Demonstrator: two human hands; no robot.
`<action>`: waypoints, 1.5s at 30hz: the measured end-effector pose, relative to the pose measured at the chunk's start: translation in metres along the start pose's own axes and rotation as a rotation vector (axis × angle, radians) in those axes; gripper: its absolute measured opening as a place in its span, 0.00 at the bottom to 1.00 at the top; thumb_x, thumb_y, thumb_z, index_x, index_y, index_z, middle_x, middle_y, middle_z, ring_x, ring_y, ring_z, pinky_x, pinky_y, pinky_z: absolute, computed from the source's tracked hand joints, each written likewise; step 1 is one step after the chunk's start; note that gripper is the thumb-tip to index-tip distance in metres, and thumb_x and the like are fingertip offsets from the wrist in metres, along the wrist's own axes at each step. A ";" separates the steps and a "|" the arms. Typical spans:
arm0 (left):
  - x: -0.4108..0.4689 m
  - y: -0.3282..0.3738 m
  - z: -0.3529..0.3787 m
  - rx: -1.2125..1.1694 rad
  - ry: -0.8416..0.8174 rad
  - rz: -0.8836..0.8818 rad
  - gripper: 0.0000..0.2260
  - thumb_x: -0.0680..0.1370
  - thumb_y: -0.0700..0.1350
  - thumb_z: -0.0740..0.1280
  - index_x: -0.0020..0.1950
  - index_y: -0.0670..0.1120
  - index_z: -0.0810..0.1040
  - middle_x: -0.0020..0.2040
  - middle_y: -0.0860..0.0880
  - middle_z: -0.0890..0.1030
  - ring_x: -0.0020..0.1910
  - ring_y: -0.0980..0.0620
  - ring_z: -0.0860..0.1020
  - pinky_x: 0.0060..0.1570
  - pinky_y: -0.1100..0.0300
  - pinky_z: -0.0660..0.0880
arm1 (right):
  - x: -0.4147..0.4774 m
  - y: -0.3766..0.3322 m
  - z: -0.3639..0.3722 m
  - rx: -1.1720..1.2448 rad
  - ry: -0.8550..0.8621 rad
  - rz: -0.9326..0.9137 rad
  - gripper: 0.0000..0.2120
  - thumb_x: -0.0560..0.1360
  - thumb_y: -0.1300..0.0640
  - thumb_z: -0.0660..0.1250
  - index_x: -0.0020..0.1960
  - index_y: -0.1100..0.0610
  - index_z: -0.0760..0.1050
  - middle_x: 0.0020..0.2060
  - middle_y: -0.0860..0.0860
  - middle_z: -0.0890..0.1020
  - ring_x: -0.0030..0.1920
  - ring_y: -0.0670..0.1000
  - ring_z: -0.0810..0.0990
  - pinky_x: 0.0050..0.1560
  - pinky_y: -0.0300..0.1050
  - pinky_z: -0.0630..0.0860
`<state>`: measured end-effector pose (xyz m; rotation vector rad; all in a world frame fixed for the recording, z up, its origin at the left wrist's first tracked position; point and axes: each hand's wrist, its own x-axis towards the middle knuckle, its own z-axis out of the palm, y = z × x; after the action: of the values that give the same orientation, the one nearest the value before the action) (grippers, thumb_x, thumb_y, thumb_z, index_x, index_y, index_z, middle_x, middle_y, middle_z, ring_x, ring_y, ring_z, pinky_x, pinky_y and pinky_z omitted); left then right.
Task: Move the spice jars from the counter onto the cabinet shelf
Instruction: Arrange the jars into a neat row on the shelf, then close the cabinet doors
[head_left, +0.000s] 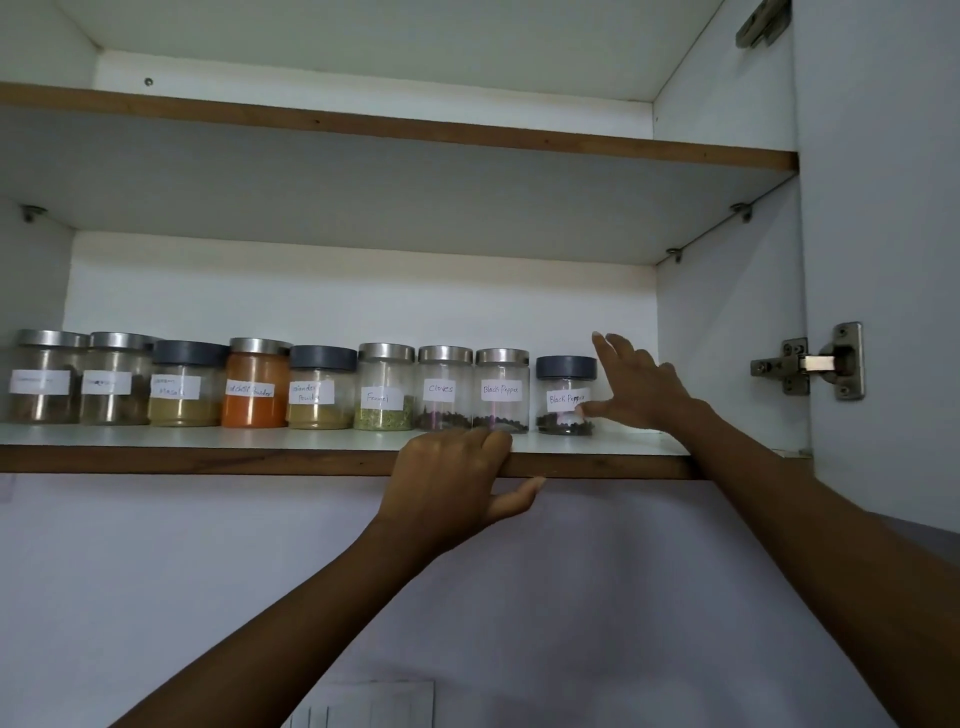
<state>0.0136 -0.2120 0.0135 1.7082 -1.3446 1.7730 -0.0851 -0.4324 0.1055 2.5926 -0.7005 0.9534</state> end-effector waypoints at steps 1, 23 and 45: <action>0.001 0.001 -0.002 -0.014 -0.020 -0.014 0.23 0.75 0.65 0.52 0.37 0.49 0.76 0.28 0.54 0.76 0.25 0.55 0.74 0.23 0.63 0.65 | -0.007 -0.003 -0.003 0.023 0.029 -0.008 0.42 0.73 0.40 0.64 0.76 0.56 0.46 0.76 0.54 0.54 0.72 0.59 0.60 0.66 0.59 0.62; -0.053 0.016 -0.091 0.146 -0.299 -0.137 0.31 0.77 0.60 0.50 0.76 0.45 0.58 0.77 0.44 0.59 0.76 0.43 0.55 0.71 0.42 0.51 | -0.190 -0.093 0.002 0.142 0.553 -0.029 0.33 0.74 0.44 0.54 0.74 0.60 0.58 0.73 0.57 0.63 0.73 0.58 0.59 0.70 0.58 0.59; -0.138 0.011 -0.305 -0.002 -0.264 -0.135 0.22 0.78 0.56 0.53 0.65 0.46 0.73 0.70 0.45 0.72 0.70 0.45 0.67 0.68 0.42 0.56 | -0.375 -0.183 -0.078 0.150 0.454 0.151 0.28 0.75 0.43 0.51 0.68 0.59 0.66 0.65 0.59 0.73 0.65 0.60 0.72 0.62 0.61 0.68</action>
<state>-0.1439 0.0728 -0.0647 2.0372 -1.2940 1.5135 -0.2766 -0.1179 -0.1051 2.3307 -0.7242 1.6267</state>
